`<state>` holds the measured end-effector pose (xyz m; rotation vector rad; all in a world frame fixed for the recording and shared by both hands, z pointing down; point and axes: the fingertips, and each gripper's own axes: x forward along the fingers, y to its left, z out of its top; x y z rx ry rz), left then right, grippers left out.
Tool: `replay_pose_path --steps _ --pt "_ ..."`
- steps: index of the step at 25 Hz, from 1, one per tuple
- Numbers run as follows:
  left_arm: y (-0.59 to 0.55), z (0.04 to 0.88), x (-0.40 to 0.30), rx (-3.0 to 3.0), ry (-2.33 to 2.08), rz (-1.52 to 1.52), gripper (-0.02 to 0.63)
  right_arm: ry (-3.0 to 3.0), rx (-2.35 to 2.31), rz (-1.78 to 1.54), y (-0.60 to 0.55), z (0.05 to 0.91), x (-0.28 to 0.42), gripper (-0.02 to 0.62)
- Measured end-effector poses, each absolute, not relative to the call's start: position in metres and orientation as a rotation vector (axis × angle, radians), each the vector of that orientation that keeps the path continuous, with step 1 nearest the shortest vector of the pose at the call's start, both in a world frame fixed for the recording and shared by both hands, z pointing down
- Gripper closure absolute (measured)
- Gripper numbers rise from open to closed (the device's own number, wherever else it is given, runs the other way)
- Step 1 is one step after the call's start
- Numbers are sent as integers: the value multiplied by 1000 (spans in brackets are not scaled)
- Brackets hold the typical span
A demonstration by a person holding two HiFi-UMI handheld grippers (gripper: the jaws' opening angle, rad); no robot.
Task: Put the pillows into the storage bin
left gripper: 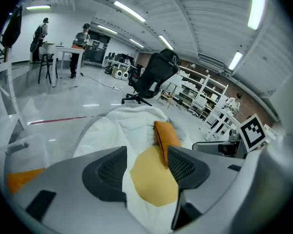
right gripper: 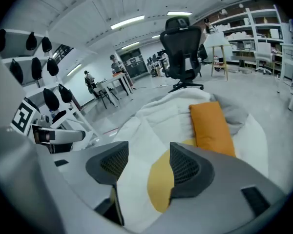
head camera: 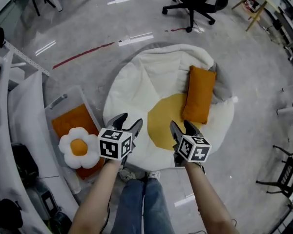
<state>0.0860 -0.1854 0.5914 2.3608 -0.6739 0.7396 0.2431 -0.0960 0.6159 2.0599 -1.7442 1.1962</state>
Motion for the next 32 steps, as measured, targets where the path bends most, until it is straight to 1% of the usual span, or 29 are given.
replay_pose_path --steps 7,10,24,28,32 --pt "-159 587 173 2414 -513 776 351 -1596 2204 1216 -41 617 321 348" --pt "-155 590 202 2442 -446 792 351 -1546 2258 1219 -29 618 344 348" --pt "-158 612 282 2462 -312 834 350 -1441 2332 1194 -18 638 419 348" --pt "-157 630 308 2458 -312 841 347 -1447 2314 1196 -20 658 448 348" --pt "-161 665 339 2449 -343 829 343 -1469 2293 1203 -28 692 480 348"
